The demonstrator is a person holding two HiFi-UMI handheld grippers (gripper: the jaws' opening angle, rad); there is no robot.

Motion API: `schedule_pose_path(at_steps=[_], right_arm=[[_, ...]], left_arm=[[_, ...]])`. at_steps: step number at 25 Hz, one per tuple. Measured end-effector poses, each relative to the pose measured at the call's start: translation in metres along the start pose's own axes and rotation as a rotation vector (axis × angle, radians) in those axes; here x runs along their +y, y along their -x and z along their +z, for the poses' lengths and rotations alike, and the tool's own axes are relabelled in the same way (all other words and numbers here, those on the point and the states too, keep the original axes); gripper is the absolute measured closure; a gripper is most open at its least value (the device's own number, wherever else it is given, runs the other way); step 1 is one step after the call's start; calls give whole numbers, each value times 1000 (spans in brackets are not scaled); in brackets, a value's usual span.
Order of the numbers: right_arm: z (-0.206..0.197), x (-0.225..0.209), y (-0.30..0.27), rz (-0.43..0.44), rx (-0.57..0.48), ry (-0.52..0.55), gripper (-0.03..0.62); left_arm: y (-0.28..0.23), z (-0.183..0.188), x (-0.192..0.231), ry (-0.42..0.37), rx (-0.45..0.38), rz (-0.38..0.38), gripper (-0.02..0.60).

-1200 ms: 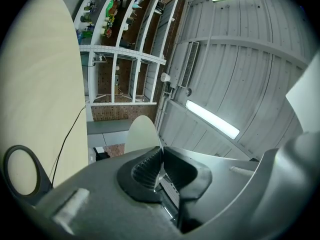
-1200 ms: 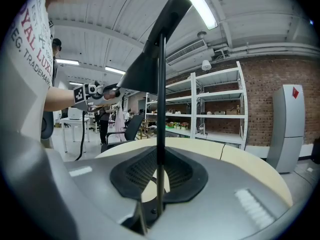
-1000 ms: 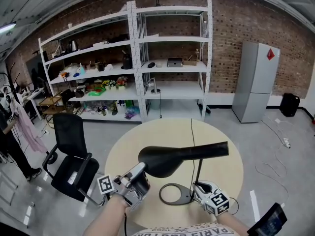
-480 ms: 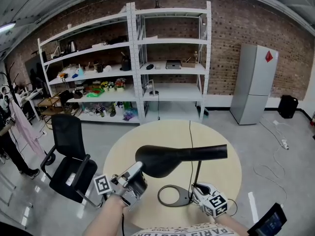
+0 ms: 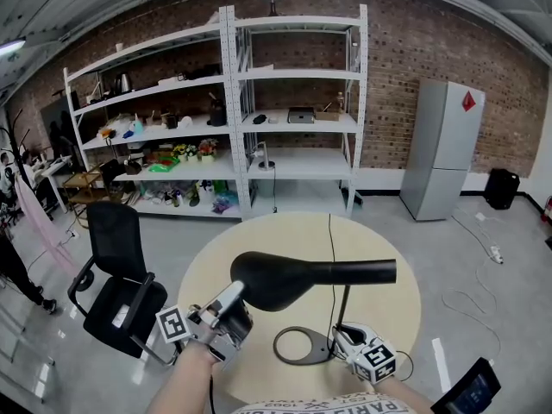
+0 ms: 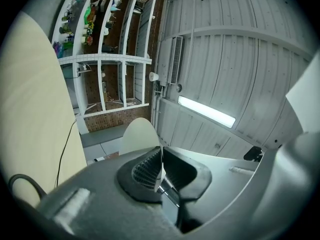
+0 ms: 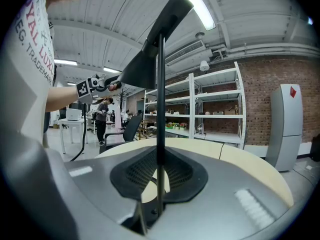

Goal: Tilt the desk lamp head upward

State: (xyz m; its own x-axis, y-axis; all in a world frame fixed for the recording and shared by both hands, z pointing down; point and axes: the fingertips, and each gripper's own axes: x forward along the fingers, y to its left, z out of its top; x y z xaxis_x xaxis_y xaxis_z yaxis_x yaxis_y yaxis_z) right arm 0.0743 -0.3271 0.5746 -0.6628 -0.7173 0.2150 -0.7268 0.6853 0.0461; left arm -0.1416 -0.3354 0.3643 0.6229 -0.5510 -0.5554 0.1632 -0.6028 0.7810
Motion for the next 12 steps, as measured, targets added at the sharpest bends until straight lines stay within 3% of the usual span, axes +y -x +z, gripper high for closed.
schedule_pose_path(at_steps=[12], right_arm=[[0, -1, 0, -1, -7, -4, 549]], left_arm=[[-9, 6, -13, -48, -3, 2, 574]])
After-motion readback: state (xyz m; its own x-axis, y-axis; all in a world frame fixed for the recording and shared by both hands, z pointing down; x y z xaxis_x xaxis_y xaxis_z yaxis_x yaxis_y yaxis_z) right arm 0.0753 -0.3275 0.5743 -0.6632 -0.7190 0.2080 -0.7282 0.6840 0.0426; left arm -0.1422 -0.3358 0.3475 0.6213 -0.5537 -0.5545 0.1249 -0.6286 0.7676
